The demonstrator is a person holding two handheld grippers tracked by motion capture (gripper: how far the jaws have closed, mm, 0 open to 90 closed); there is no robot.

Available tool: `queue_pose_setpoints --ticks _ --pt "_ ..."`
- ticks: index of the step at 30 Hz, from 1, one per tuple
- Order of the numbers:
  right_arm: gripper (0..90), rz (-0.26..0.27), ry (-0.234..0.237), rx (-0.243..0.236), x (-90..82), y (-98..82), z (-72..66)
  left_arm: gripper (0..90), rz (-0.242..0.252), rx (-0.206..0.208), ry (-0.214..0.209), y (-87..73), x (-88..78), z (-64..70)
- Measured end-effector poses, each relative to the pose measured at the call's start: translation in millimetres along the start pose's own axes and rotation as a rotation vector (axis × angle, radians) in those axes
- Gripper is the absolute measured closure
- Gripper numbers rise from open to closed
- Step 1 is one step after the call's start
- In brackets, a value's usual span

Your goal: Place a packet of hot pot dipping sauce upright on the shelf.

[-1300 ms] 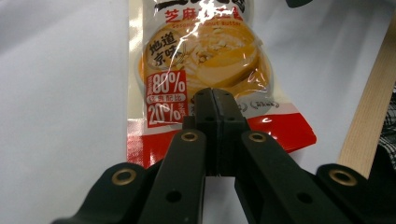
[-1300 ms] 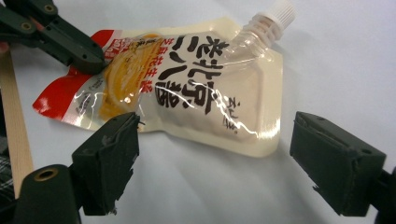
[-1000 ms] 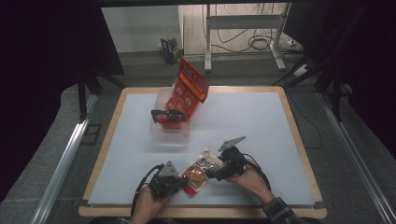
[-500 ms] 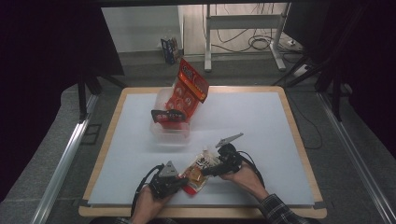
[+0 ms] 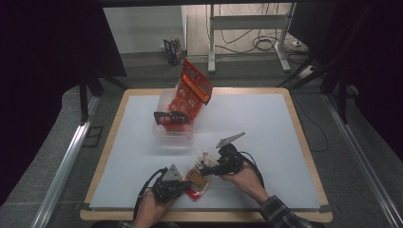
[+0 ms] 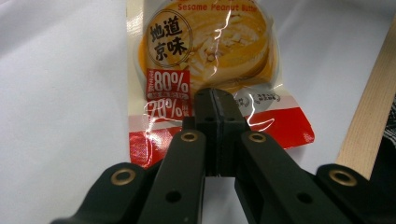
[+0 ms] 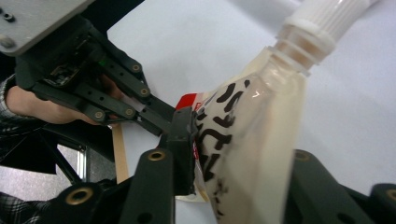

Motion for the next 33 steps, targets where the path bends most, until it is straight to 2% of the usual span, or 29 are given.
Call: queue_pose_setpoints --ticks 2,4,7,11,13,16,18,22,27,33 --pt "71.4 -0.006 -0.006 -0.01 -0.6 1.3 -1.6 90.0 0.001 -0.004 -0.005 0.0 -0.1 -0.4" --pt "74.0 -0.024 -0.032 -0.017 -1.1 2.1 -2.4 89.6 0.005 -0.003 -0.021 0.1 -0.5 -1.2" --pt "76.4 -0.034 -0.048 -0.026 -2.1 3.9 -3.3 77.5 0.019 0.013 -0.046 -0.3 -4.2 -1.6" --pt "78.9 -0.035 -0.048 -0.046 -7.4 10.0 -6.7 63.0 0.045 0.009 -0.005 1.6 -12.4 -5.5" --pt "80.3 -0.034 -0.08 -0.074 -13.3 15.4 -10.1 56.4 0.058 0.001 0.006 2.1 -15.5 -8.2" --pt "82.3 -0.03 -0.116 -0.102 -22.0 21.9 -13.5 46.7 0.054 -0.021 -0.016 0.9 -17.2 -11.4" --pt "84.4 -0.025 -0.144 -0.122 -30.1 27.2 -14.6 39.8 0.05 -0.019 -0.017 -0.1 -17.3 -12.1" --pt "87.0 -0.002 -0.189 -0.132 -46.0 36.0 -14.3 28.6 0.068 -0.034 -0.022 1.2 -18.0 -11.8" --pt "87.7 0.02 -0.217 -0.143 -58.0 43.6 -13.9 20.7 0.071 -0.026 -0.002 1.2 -18.1 -12.9" --pt "87.9 0.033 -0.251 -0.168 -68.4 54.5 -15.6 16.7 0.069 -0.014 -0.002 1.0 -18.8 -12.0"
Point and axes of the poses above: each handheld gripper's, and its own axes: x roughly forward along the jaws, y roughly out of its top, z roughly to its right, the point moved 5 cm from there along x, roughly forward along the jaws, and after that the axes turned 10 degrees about y, right-handed, at the moved point
